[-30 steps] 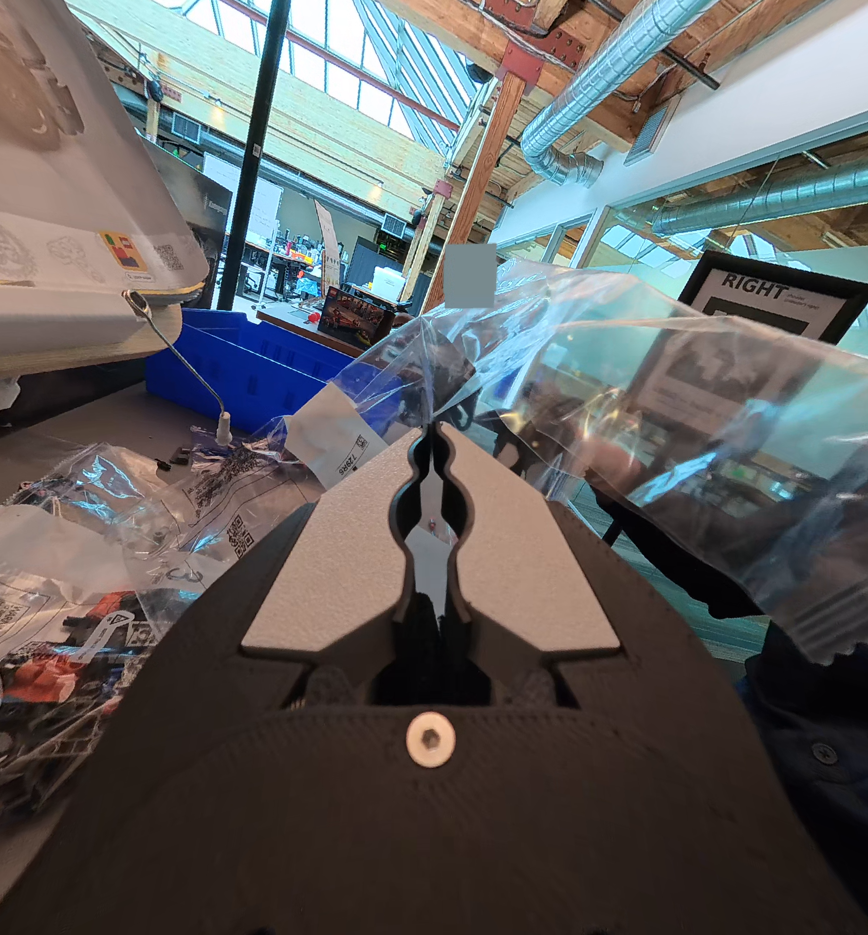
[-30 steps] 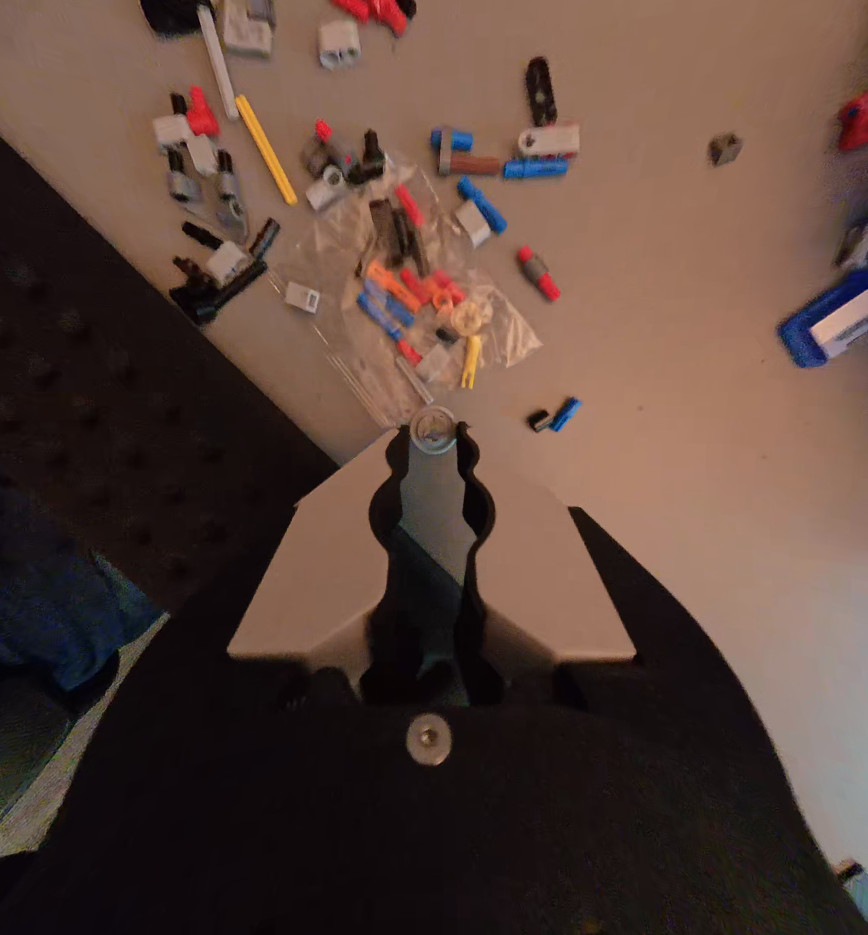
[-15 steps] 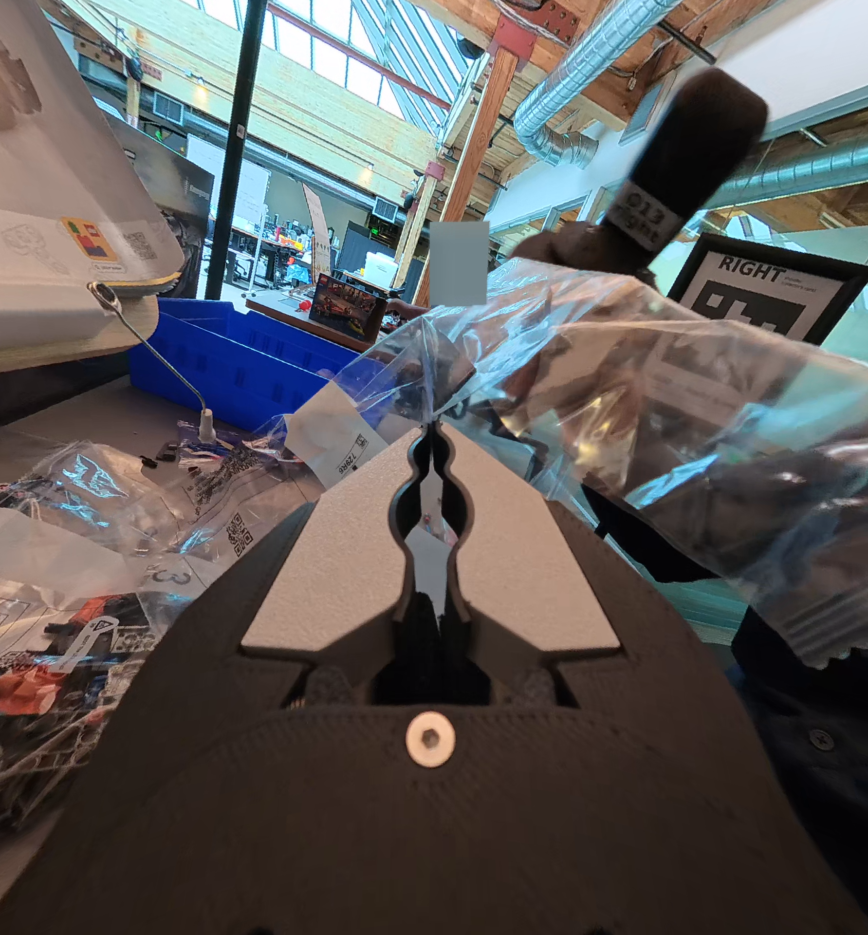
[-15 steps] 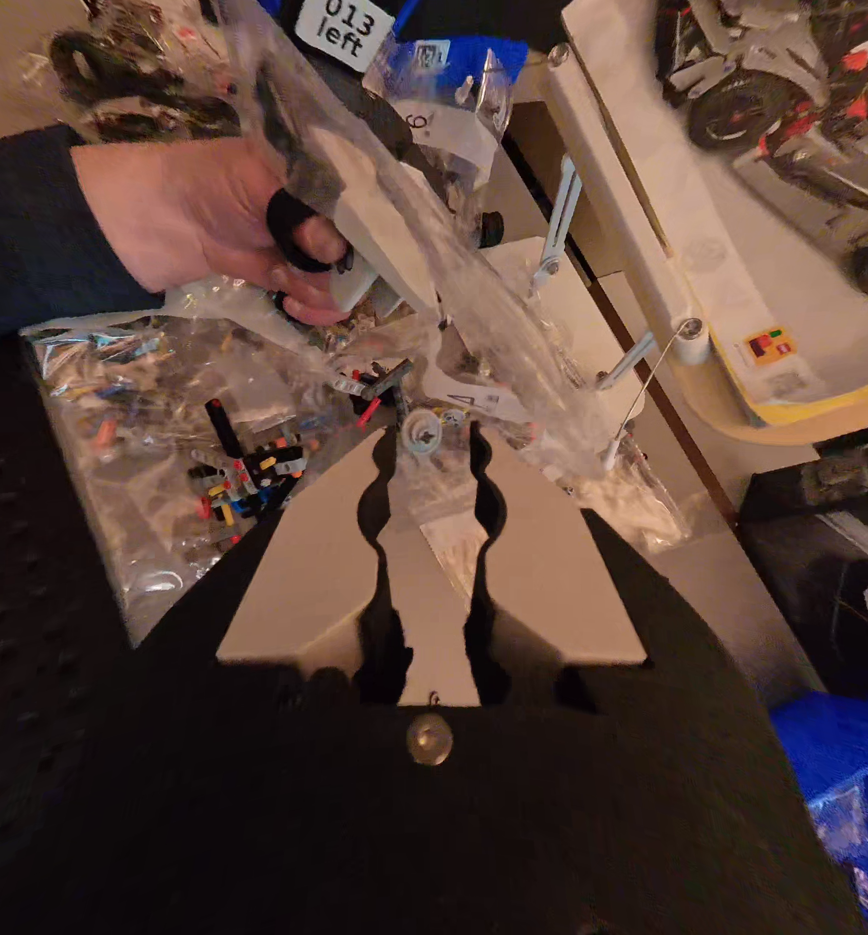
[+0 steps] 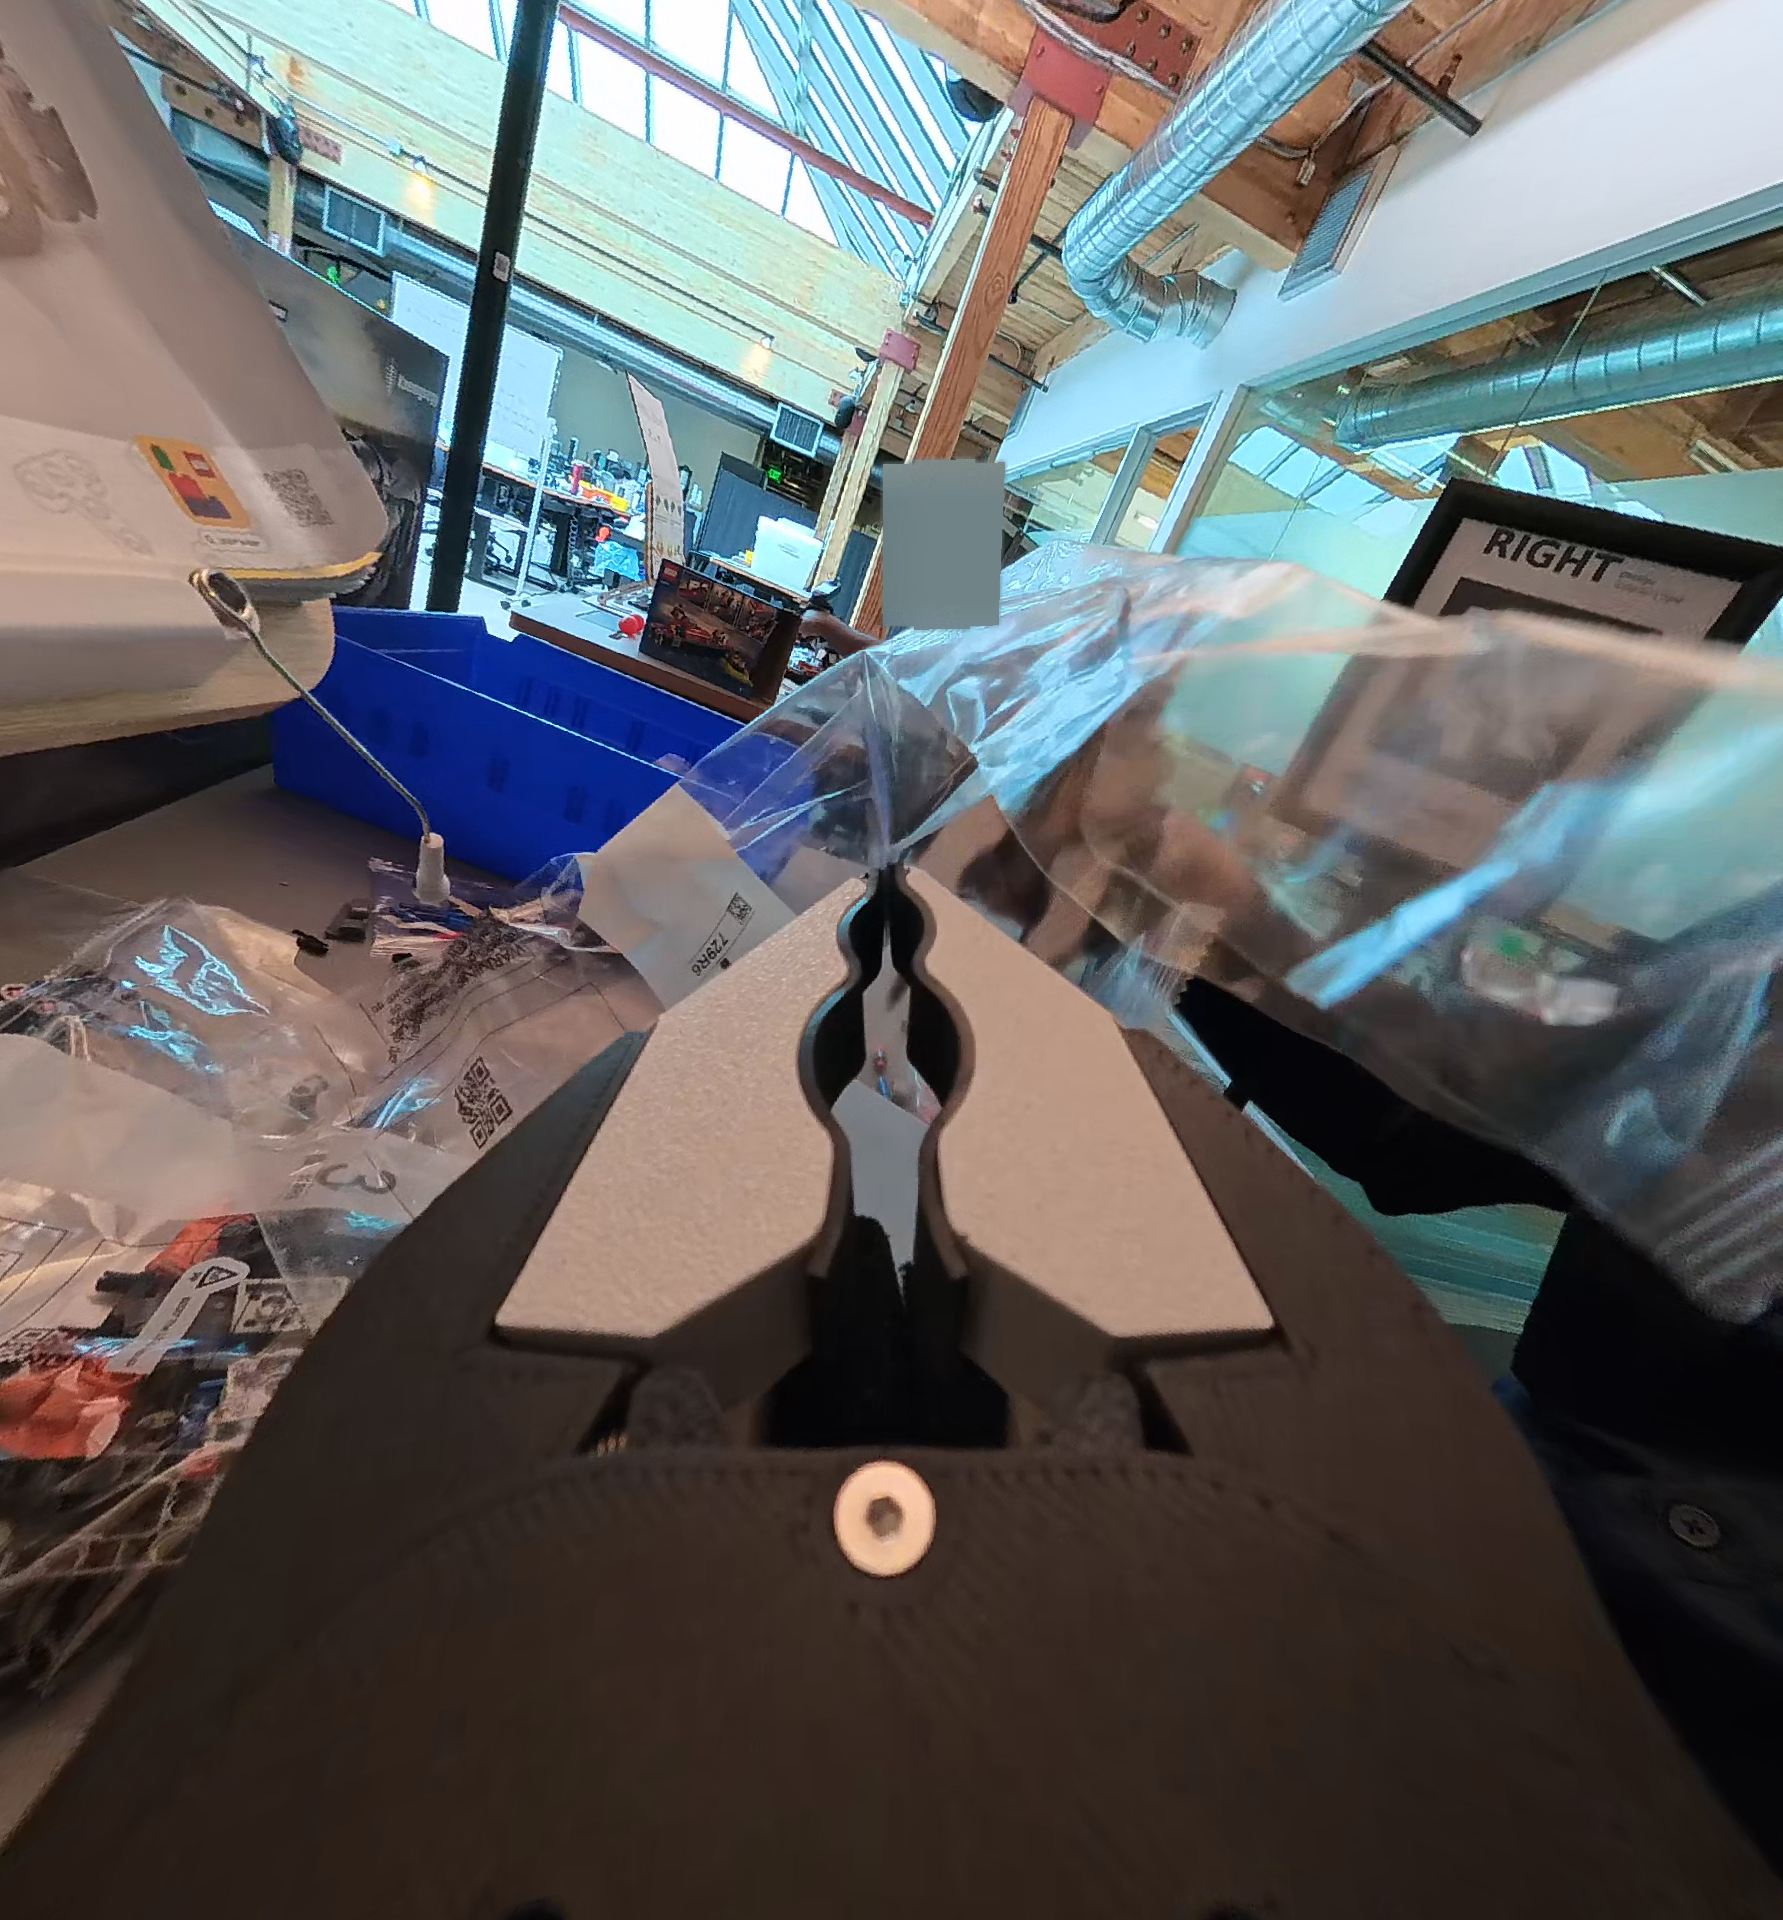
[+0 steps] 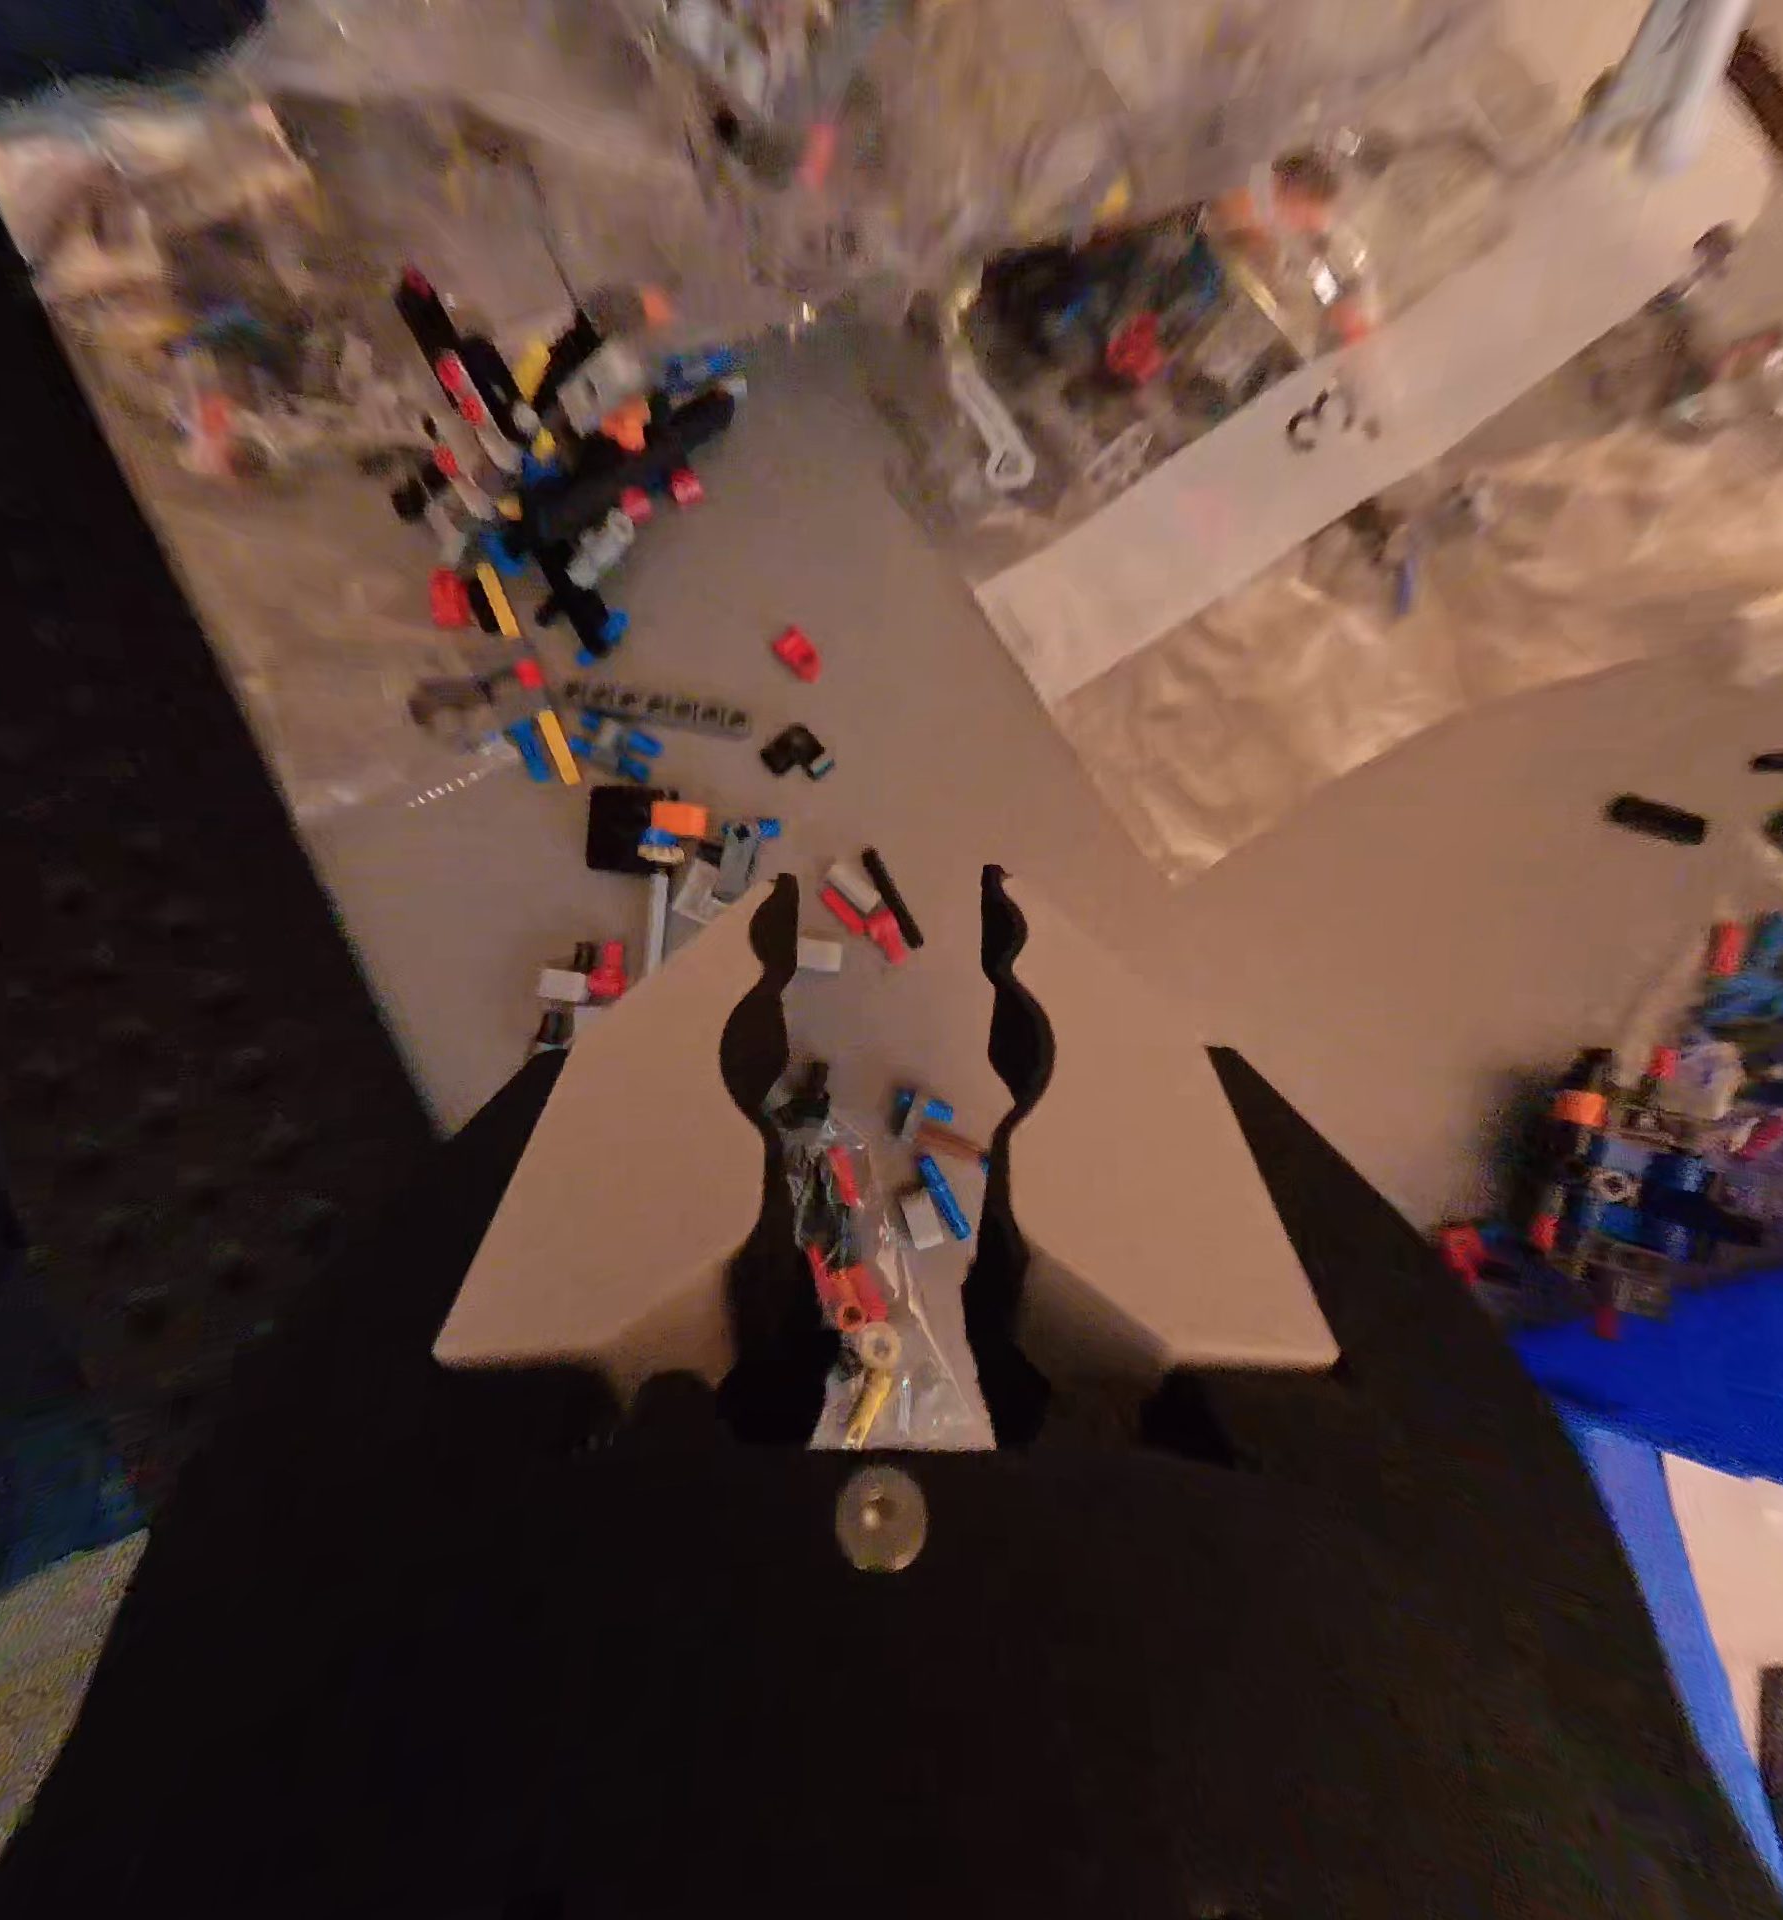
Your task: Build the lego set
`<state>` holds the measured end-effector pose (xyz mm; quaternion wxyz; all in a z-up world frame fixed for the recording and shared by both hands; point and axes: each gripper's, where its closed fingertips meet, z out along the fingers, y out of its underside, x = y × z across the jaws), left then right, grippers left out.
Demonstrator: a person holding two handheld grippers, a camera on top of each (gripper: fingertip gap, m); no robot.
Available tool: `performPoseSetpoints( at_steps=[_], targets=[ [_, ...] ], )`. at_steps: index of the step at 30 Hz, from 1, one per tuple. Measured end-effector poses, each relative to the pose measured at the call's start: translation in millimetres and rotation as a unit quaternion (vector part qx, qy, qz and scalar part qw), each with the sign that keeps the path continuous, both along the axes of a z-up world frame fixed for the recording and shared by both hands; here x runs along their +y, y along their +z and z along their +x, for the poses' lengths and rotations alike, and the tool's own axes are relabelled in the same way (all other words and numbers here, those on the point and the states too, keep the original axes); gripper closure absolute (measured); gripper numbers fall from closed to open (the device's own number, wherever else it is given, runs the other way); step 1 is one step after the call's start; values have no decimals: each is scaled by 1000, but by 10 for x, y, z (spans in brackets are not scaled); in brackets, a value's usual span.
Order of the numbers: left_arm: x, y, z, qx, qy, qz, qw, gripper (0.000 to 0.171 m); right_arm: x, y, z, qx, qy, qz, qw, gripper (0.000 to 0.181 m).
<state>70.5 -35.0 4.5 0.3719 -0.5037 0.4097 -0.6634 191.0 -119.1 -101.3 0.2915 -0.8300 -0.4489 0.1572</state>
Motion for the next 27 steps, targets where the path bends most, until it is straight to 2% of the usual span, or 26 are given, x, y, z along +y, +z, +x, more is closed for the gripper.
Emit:
performPoseSetpoints(
  at_steps=[3, 6, 12, 18, 20, 22, 27],
  targets=[
    [-7, 9, -13, 0, 2, 3, 1000, 171, 15, -476, 27, -30, 7, -41, 999, 147],
    [13, 18, -34, -3, 4, 1, 1000, 171, 22, -718, -60, -25, 24, -63, 997, 149],
    [41, 11, -37, -4, 4, -2, 1000, 171, 75, -758, -114, -25, 34, -39, 998, 176],
    [33, 6, -31, -3, 3, -2, 1000, 171, 60, -724, -99, -30, 36, -35, 998, 176],
    [32, 9, -34, -3, 4, -2, 1000, 171, 42, -629, -96, -20, 35, -31, 999, 176],
    [32, 14, -37, -4, 4, -2, 1000, 171, 48, -410, -122, 1, 34, -11, 999, 176],
    [23, 4, -23, -3, 1, -2, 1000, 171, 139, 677, -481, 100, 67, 99, 988, 176]
  ],
)
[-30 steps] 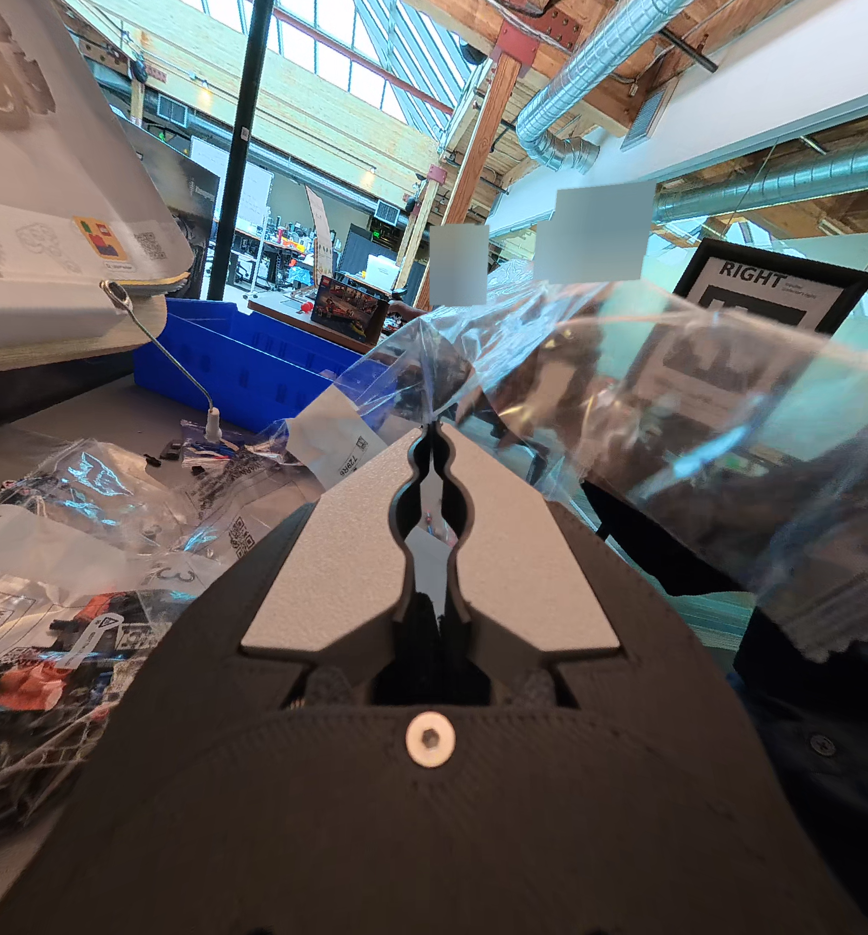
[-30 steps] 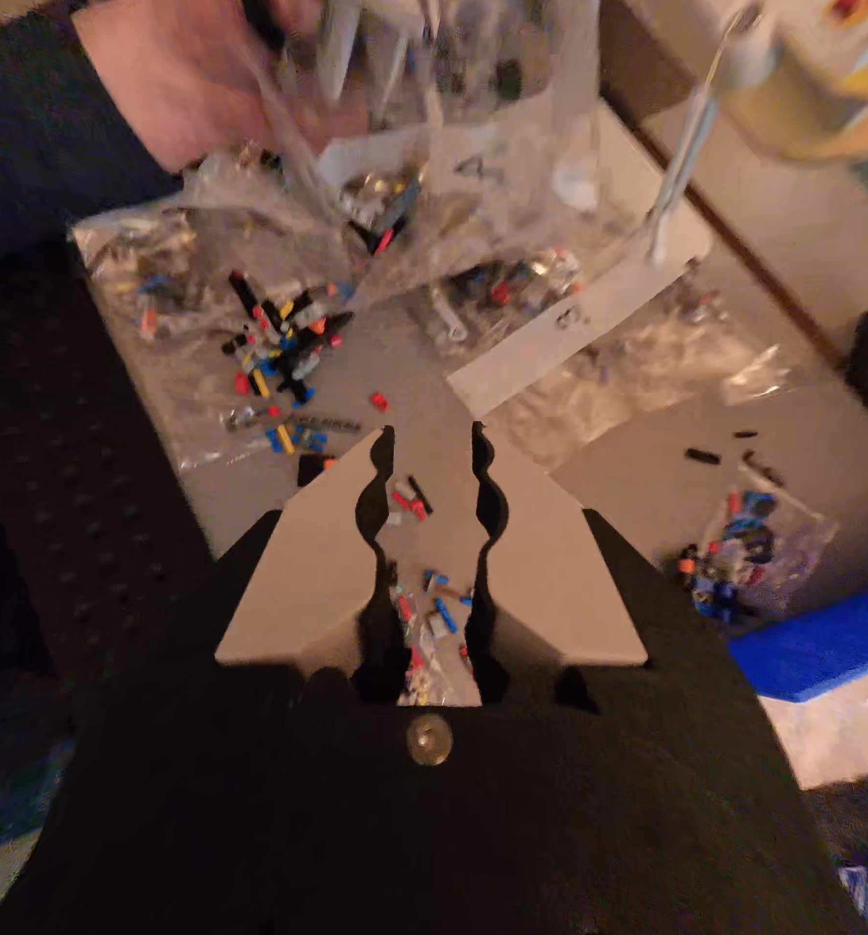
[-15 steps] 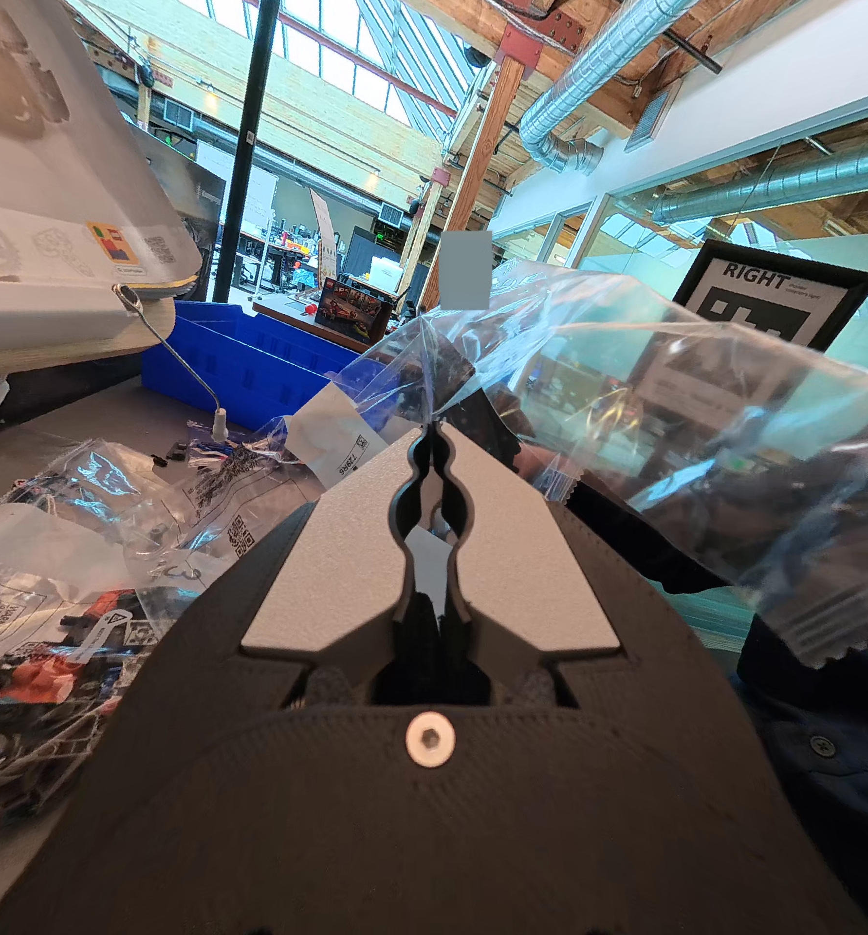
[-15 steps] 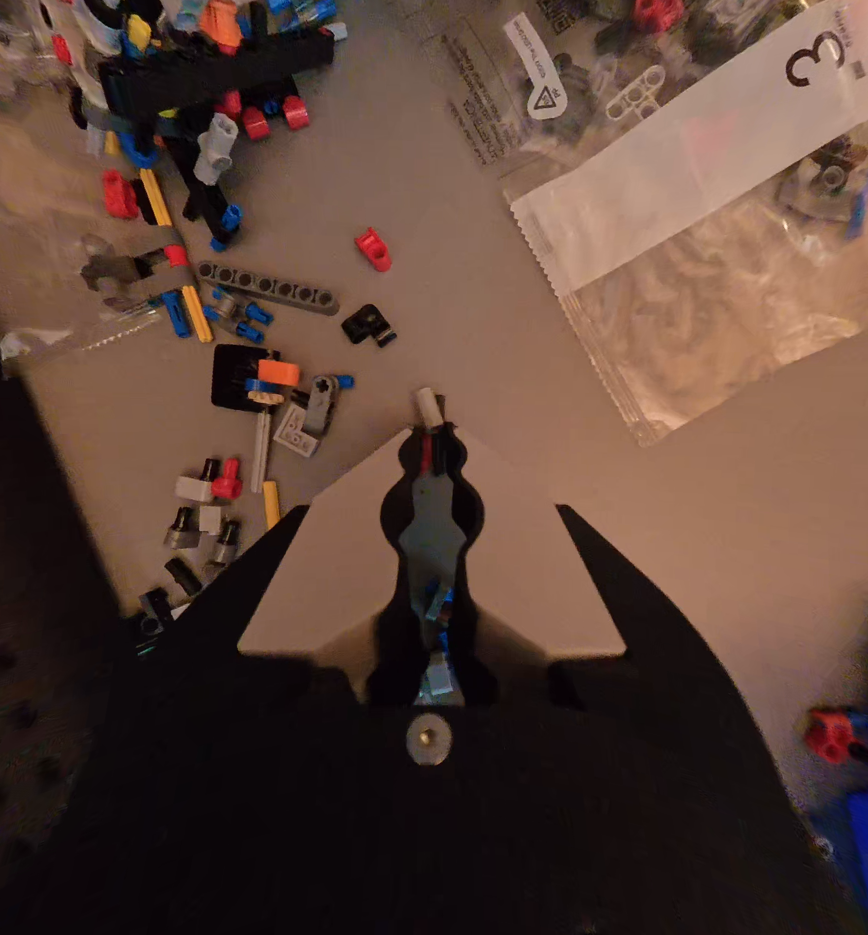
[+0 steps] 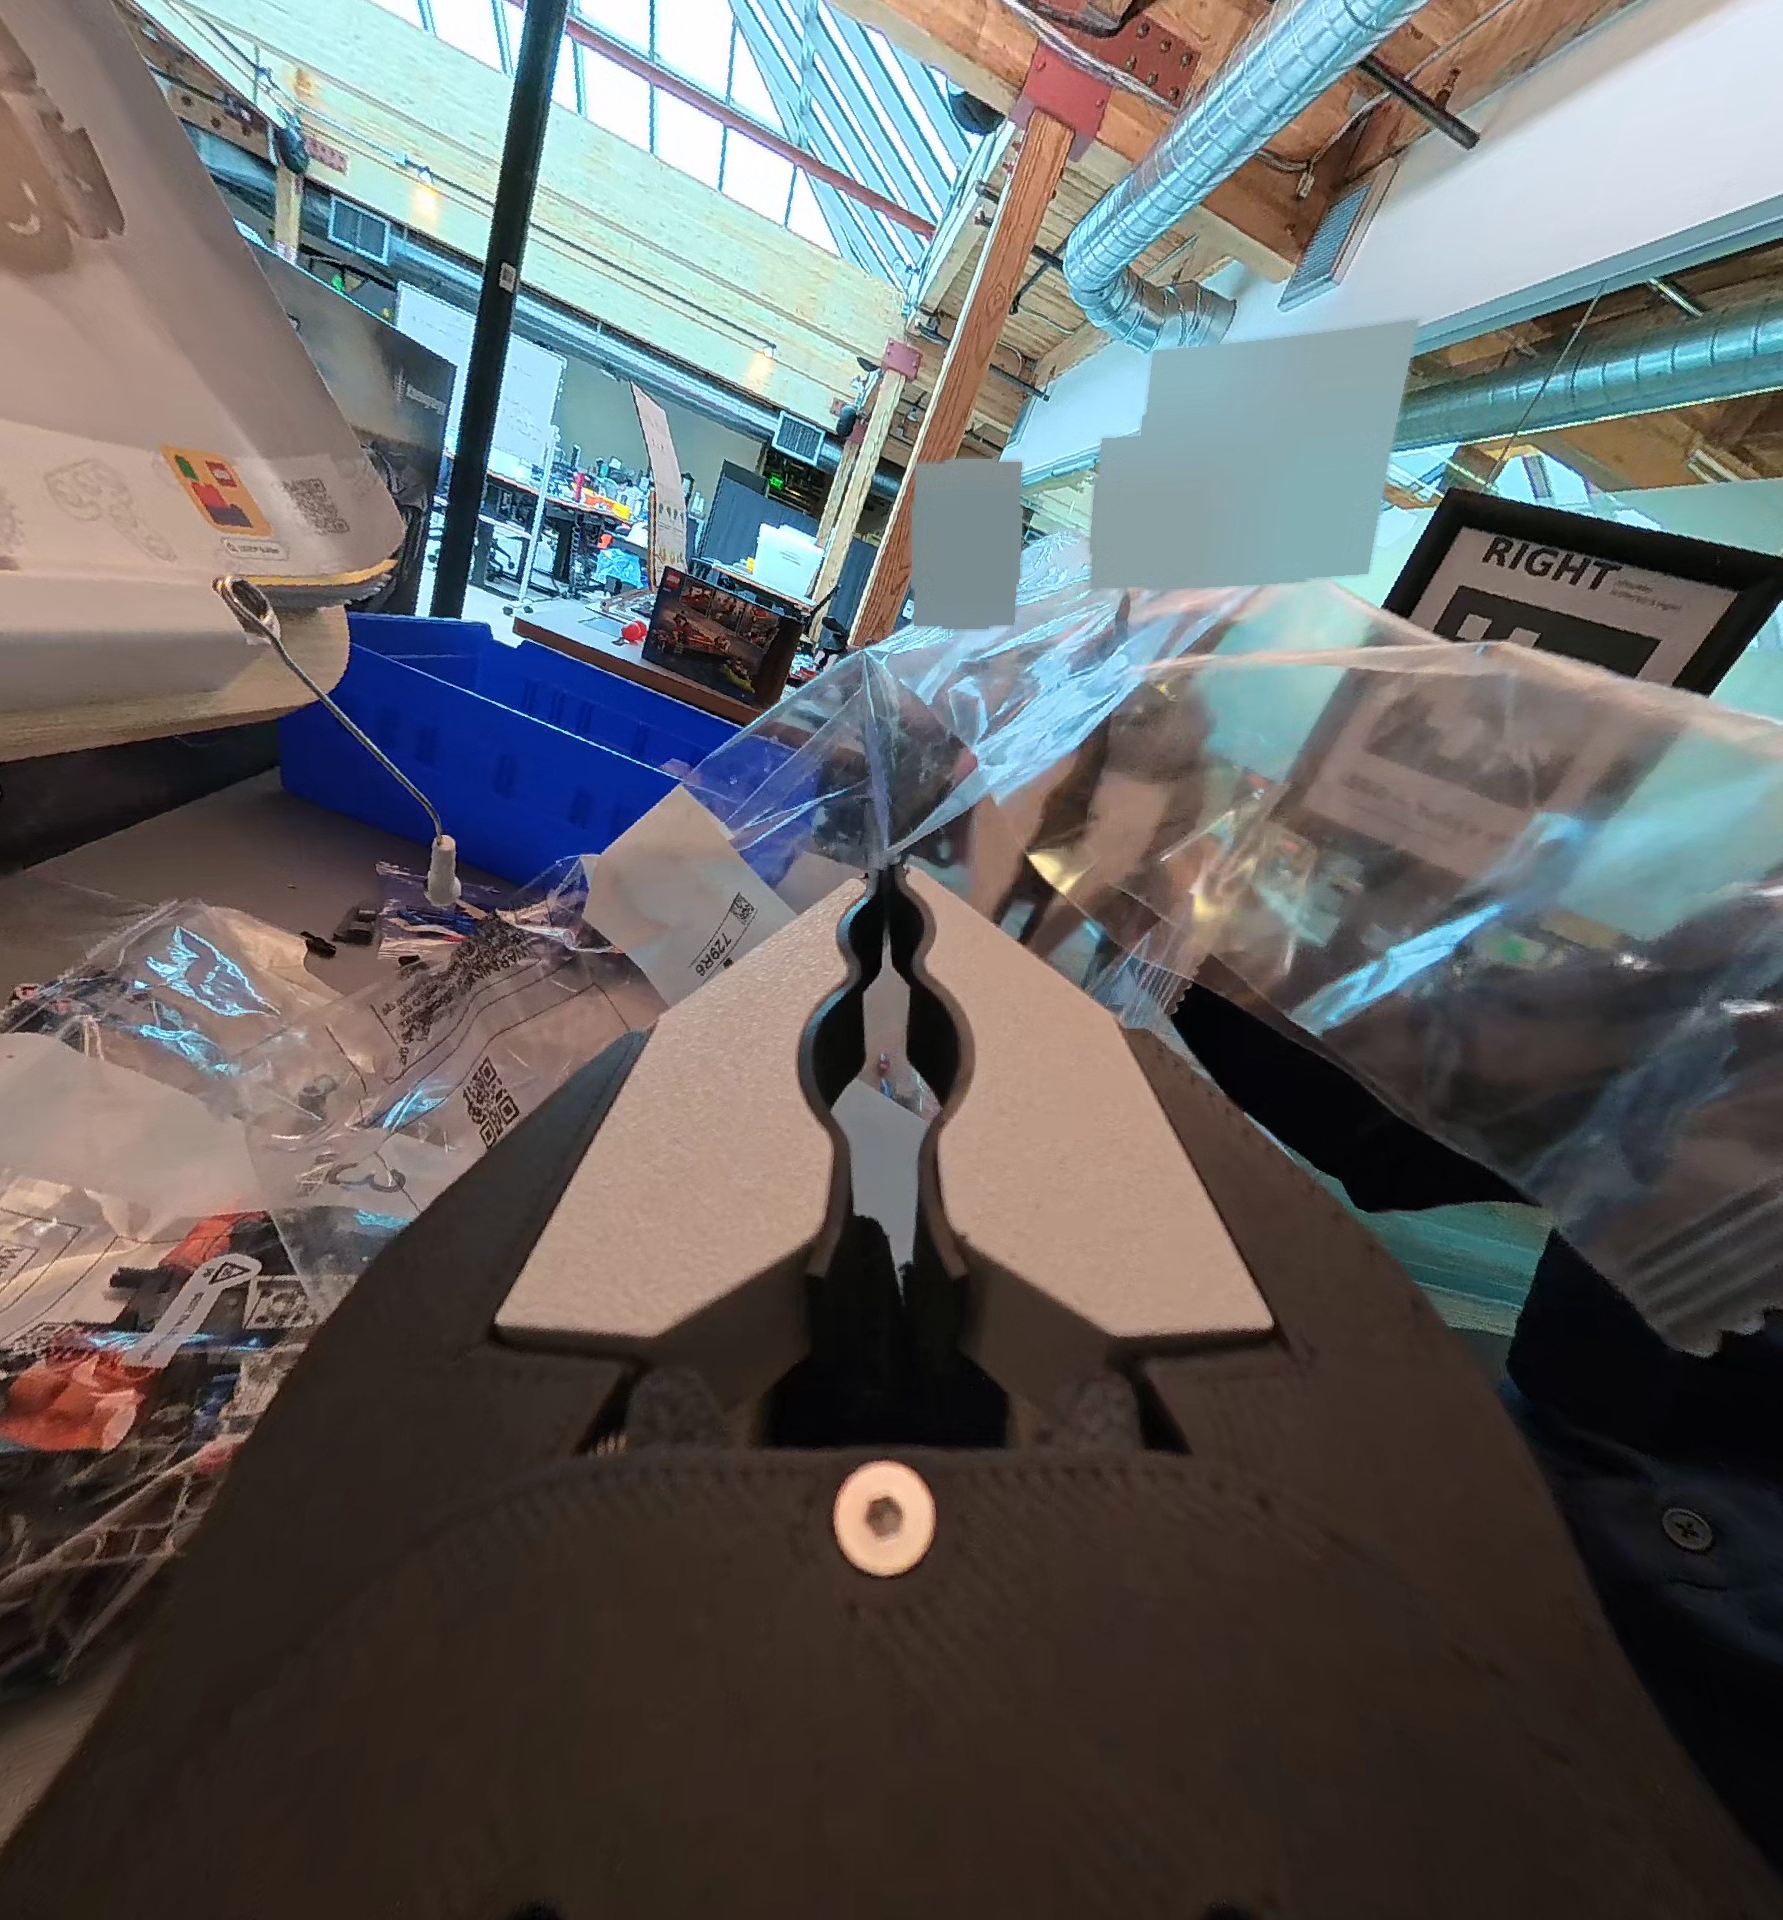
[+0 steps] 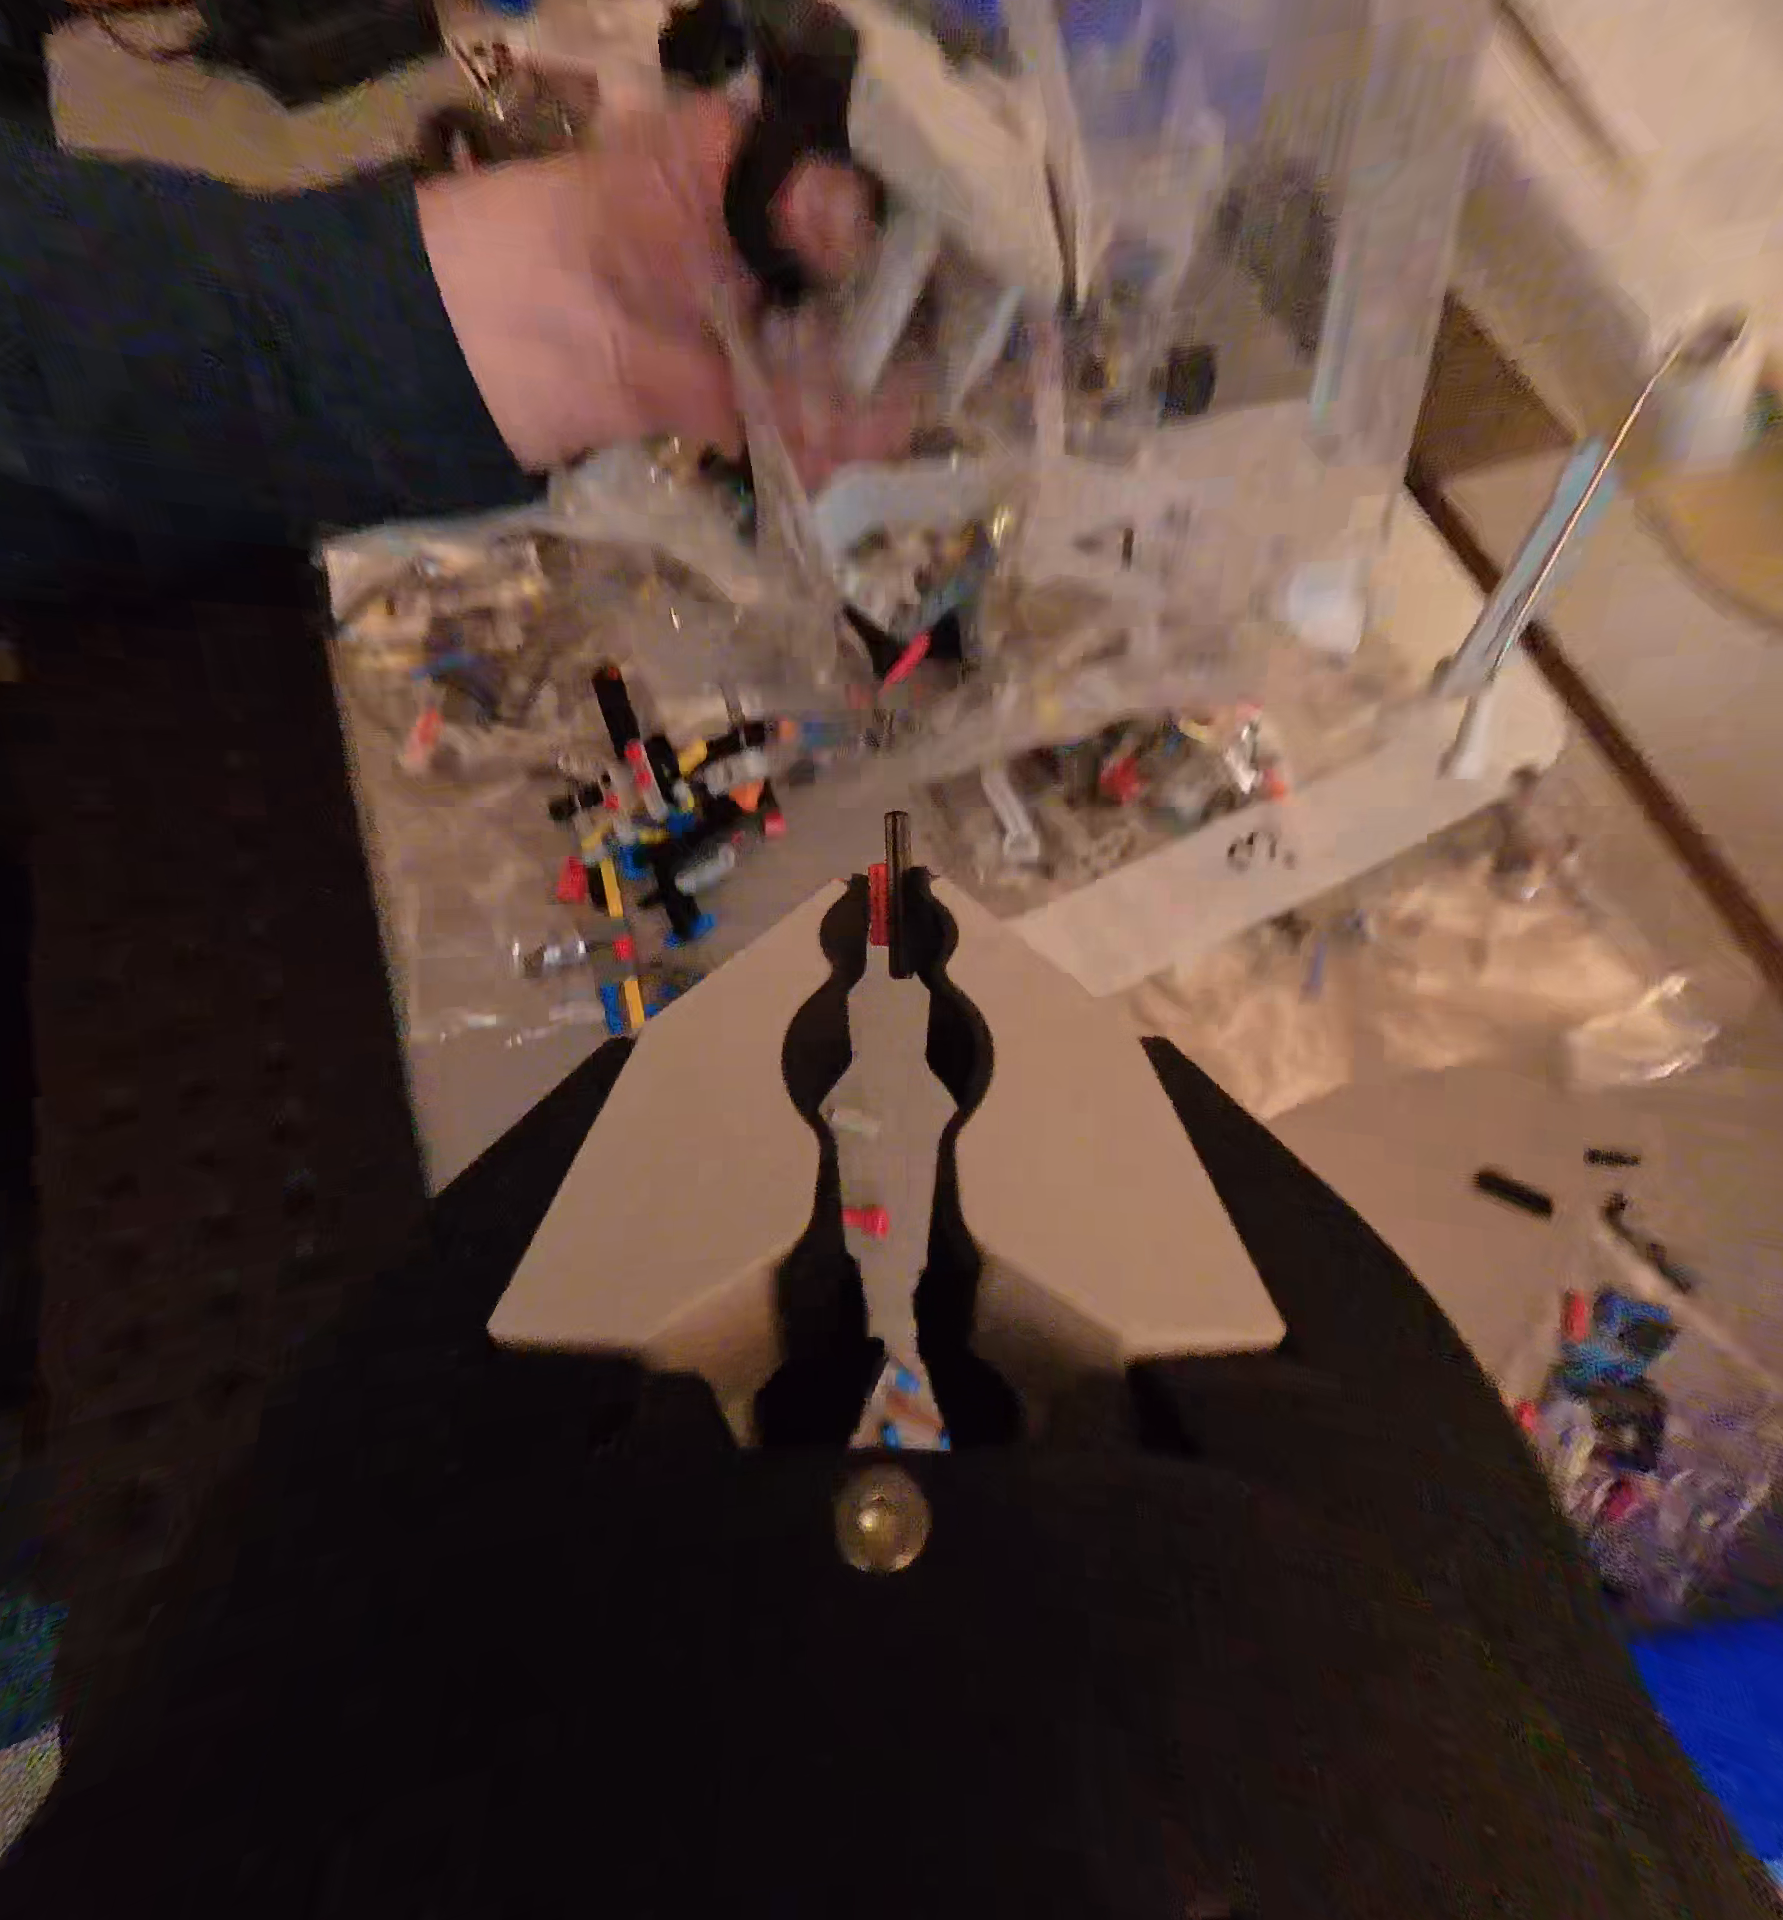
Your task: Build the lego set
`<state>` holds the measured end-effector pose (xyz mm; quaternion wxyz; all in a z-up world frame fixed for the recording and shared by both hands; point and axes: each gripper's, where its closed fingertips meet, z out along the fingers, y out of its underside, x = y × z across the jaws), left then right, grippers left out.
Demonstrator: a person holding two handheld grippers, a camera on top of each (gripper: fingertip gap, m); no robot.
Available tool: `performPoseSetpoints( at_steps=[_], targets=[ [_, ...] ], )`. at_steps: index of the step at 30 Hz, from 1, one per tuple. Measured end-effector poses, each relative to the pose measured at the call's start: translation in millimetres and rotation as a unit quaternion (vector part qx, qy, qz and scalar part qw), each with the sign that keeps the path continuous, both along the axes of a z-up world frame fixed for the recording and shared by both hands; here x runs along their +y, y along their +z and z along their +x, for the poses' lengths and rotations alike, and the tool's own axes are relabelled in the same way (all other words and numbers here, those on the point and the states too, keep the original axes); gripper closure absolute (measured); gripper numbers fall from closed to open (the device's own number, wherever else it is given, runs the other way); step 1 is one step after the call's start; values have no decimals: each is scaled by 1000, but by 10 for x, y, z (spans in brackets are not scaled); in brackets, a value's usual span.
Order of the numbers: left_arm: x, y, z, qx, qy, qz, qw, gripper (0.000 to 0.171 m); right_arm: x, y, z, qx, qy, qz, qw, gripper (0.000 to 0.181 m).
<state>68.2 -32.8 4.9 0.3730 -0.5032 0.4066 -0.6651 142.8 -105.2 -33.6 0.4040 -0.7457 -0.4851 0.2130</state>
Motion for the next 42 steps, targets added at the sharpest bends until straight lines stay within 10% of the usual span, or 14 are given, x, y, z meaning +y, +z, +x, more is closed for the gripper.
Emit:
performPoseSetpoints(
  at_steps=[3, 8, 15, 29, 36, 42],
  targets=[
    [-16, -5, 11, 2, -2, 1, 1000, 171, 101, 485, -311, 34, 28, 51, 998, 176],
    [-17, 9, -8, 1, -1, 3, 1000, 171, 480, 341, -485, -34, -18, 43, 998, 146],
    [32, 25, -46, -8, 3, -3, 1000, 171, 214, 544, -158, 37, -30, 73, 996, 161],
    [38, 16, -46, -5, 5, -2, 1000, 171, -39, -1426, -88, -117, 15, -148, 982, 151],
    [42, 1, -35, -2, 4, -3, 1000, 171, -79, -1339, -73, -125, 22, -138, 982, 170],
    [37, -1, -26, -2, 3, -3, 1000, 171, 54, -68, -223, -18, 19, -4, 1000, 170]
  ],
)
